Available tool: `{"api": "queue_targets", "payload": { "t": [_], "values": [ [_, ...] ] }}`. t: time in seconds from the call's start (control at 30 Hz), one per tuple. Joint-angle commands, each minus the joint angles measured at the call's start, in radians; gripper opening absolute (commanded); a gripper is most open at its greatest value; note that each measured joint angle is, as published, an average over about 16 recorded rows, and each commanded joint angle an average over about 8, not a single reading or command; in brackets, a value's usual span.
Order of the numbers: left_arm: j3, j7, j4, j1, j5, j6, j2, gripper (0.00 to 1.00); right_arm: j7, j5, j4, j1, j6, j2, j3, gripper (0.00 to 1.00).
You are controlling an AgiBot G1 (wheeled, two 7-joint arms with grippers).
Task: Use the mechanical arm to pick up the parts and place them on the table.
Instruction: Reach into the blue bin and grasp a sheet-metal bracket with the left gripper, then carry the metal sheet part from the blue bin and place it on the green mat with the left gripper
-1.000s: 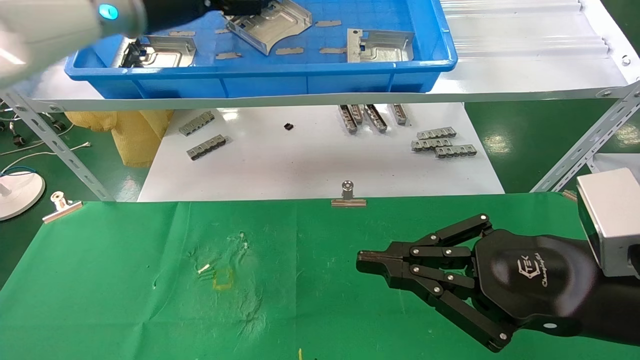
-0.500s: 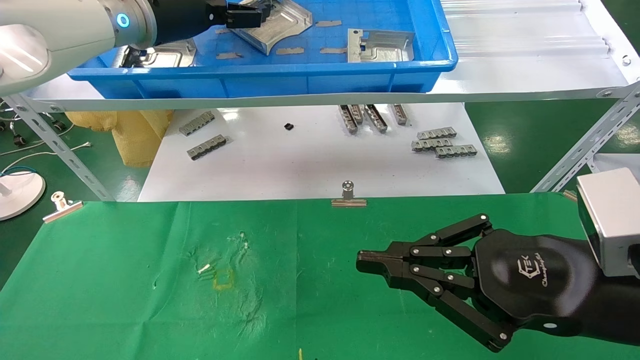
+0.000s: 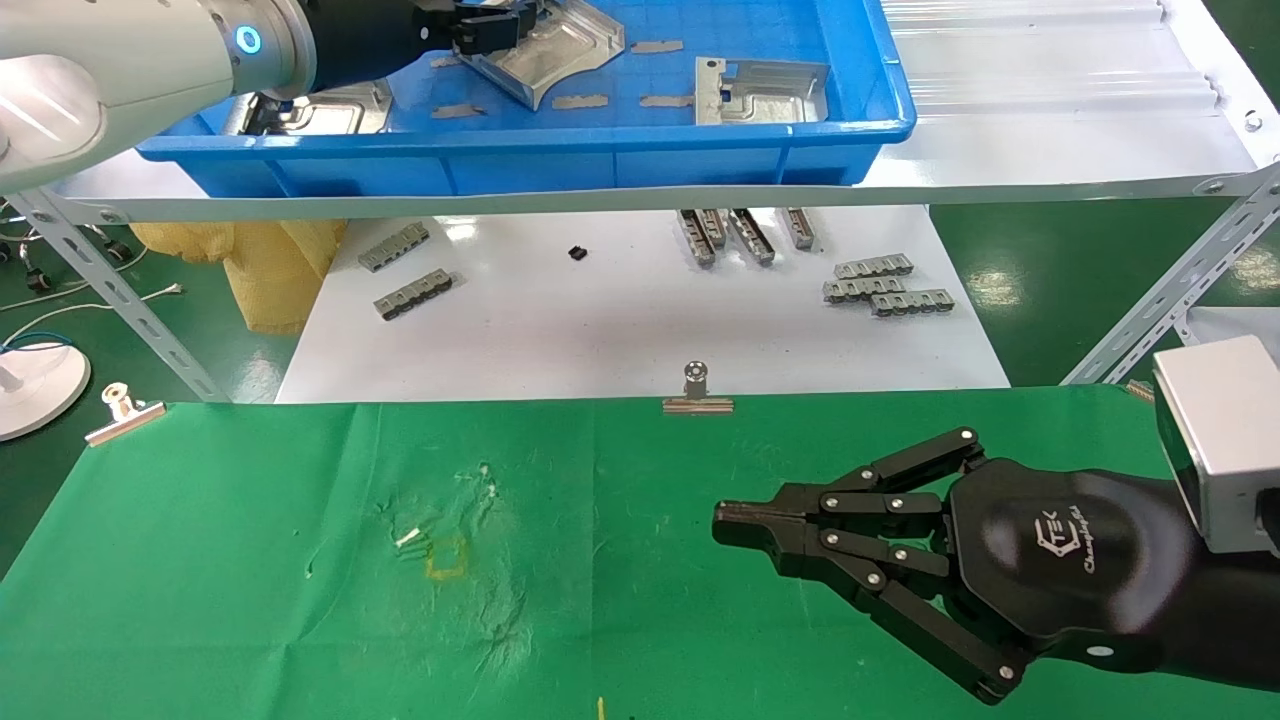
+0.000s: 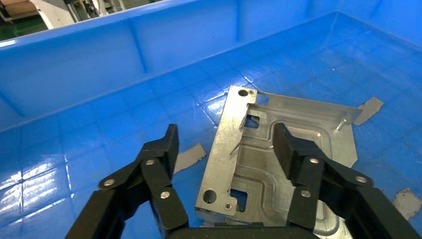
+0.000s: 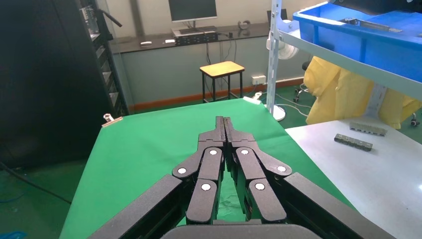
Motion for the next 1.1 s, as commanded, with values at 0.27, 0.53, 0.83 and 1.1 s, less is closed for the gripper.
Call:
{"api": "queue_targets", "payload": {
  "t": [0.27,0.53,0.83,1.1],
  "values": [
    [0.038,-0.03,-0.027,0.008,0.013,-0.014,0.001,0.0,0.0,0.0,0.0,0.0,0.0,0.0,0.0,0.0],
    [0.063,-0.029,-0.054,0.018,0.003,-0.044,0.0,0.0,0.0,0.0,0.0,0.0,0.0,0.0,0.0,0.0],
    [0.061,-0.019,-0.076,-0.011,-0.049,-0.043,-0.007,0.0,0.0,0.0,0.0,0.0,0.0,0.0,0.0,0.25],
    [0.03,0.094,-0.096,-0.035,-0.118,0.122,-0.054,0.0,0.0,0.0,0.0,0.0,0.0,0.0,0.0,1.0]
  ]
}}
